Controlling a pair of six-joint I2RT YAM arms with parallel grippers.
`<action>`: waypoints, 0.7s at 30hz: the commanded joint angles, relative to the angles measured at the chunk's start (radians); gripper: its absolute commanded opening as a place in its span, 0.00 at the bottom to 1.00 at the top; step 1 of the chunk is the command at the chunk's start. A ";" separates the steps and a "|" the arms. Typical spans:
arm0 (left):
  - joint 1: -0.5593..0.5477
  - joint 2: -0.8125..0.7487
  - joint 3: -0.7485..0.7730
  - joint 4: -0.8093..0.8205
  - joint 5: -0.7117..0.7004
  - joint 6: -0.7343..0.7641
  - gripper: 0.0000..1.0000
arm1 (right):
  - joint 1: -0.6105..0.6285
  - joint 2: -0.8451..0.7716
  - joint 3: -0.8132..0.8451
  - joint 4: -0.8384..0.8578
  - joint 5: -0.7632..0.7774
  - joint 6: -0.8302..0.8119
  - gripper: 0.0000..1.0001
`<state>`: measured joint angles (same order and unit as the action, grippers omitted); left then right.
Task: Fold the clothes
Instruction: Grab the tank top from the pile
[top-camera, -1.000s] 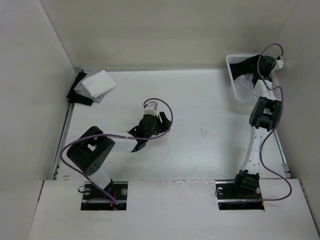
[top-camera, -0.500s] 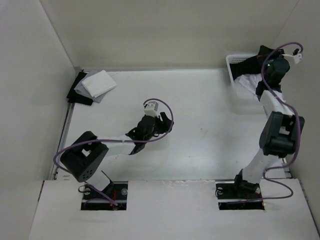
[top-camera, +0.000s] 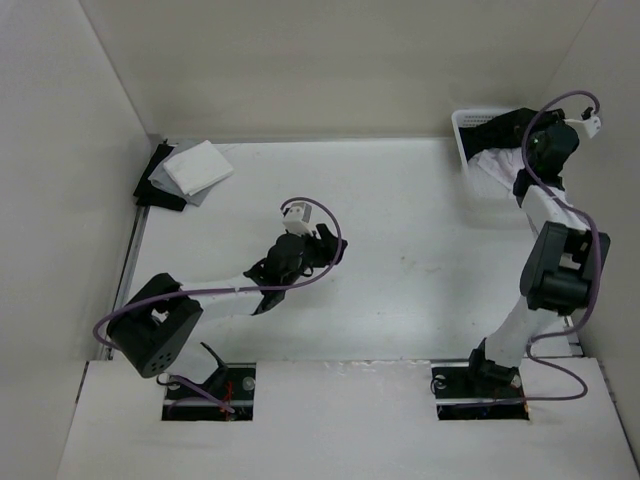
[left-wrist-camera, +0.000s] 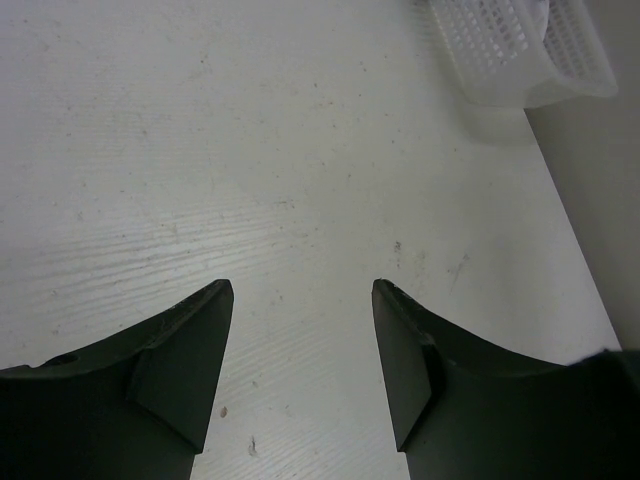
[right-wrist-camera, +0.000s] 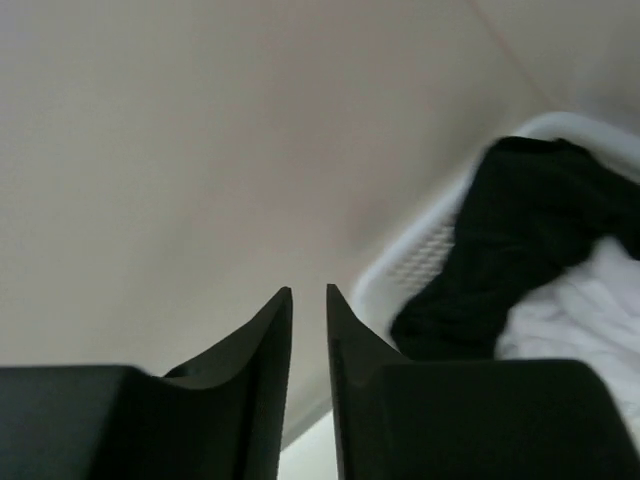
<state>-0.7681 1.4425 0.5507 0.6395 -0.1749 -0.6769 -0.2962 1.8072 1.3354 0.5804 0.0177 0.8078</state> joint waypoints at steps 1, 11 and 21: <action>0.017 0.021 0.005 0.051 0.015 -0.009 0.56 | -0.045 0.153 0.172 -0.102 0.048 -0.013 0.36; 0.059 0.137 0.002 0.106 0.083 -0.042 0.57 | -0.093 0.576 0.642 -0.292 0.136 0.017 0.59; 0.112 0.256 0.037 0.149 0.158 -0.095 0.56 | -0.120 0.754 0.886 -0.425 0.182 0.077 0.63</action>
<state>-0.6708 1.6855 0.5518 0.7090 -0.0635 -0.7422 -0.3607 2.5187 2.1632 0.2161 0.1852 0.8165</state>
